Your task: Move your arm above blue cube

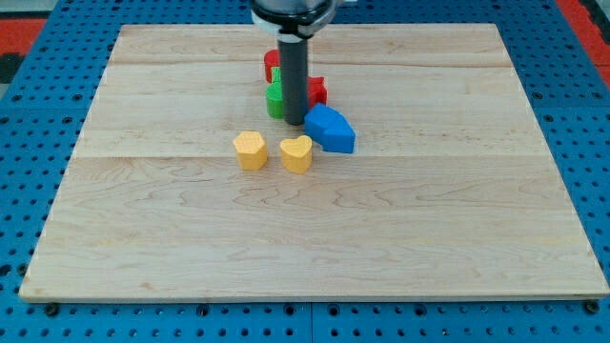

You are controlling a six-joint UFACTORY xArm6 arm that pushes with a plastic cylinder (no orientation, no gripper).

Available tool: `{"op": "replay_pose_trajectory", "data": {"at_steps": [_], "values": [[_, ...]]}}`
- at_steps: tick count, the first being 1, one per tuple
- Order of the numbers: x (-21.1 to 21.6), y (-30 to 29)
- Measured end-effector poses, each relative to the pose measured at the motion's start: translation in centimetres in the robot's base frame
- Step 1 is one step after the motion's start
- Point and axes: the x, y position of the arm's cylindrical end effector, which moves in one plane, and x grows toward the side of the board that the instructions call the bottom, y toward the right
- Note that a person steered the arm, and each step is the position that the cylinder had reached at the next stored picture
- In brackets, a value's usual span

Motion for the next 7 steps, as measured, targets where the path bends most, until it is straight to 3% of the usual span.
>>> {"op": "replay_pose_trajectory", "data": {"at_steps": [1, 3, 5, 7], "values": [[-0.2, 3.3], [6.4, 6.1], [3.4, 7.3], [3.0, 7.9]]}}
